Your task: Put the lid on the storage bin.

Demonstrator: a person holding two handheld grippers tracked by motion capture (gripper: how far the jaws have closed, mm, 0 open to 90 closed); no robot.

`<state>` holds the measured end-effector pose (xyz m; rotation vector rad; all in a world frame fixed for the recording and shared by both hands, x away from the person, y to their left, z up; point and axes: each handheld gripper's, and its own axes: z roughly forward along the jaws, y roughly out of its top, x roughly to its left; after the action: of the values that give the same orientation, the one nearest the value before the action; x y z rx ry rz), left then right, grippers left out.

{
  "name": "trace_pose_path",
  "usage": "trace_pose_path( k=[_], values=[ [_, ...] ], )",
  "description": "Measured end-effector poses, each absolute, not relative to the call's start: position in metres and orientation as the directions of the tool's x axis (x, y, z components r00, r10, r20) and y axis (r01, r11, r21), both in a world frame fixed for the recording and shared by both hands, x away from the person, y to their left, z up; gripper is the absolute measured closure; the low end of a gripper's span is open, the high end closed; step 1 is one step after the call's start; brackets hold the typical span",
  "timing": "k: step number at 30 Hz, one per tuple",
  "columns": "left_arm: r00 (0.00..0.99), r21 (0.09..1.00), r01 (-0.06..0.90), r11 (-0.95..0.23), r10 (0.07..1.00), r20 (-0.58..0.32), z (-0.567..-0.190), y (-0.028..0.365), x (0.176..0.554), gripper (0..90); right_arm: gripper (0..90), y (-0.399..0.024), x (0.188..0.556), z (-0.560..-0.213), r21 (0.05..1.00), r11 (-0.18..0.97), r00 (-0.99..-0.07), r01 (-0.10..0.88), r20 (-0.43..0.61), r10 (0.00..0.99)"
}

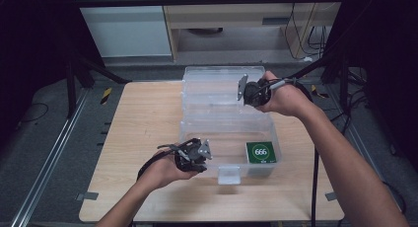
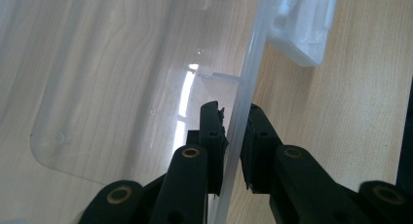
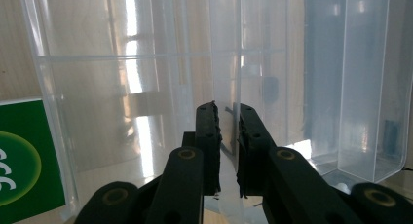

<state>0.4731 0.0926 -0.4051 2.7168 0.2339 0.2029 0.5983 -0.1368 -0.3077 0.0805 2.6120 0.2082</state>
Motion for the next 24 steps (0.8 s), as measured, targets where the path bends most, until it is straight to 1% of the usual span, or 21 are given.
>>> trace_pose_path(
  k=[3,8,12,24],
  values=[
    [0.973,0.41,0.147,-0.9,0.206,0.101,-0.406,0.093,0.473,80.1,82.5,-0.136,0.599,-0.306,0.164,0.986,-0.873,0.025,-0.478,0.101],
    [0.971,0.409,0.145,-0.901,0.21,0.116,-0.406,0.092,0.472,79.9,83.0,-0.134,0.598,-0.304,0.152,0.988,-0.878,0.034,-0.468,0.103],
    [0.969,0.413,0.151,-0.898,0.218,0.121,-0.406,0.092,0.471,79.8,83.4,-0.132,0.597,-0.304,0.14,0.99,-0.876,0.022,-0.475,0.086],
    [0.965,0.425,0.17,-0.889,0.237,0.11,-0.407,0.093,0.471,79.7,84.2,-0.131,0.586,-0.301,0.151,0.988,-0.865,0.007,-0.496,0.082]
  ],
)
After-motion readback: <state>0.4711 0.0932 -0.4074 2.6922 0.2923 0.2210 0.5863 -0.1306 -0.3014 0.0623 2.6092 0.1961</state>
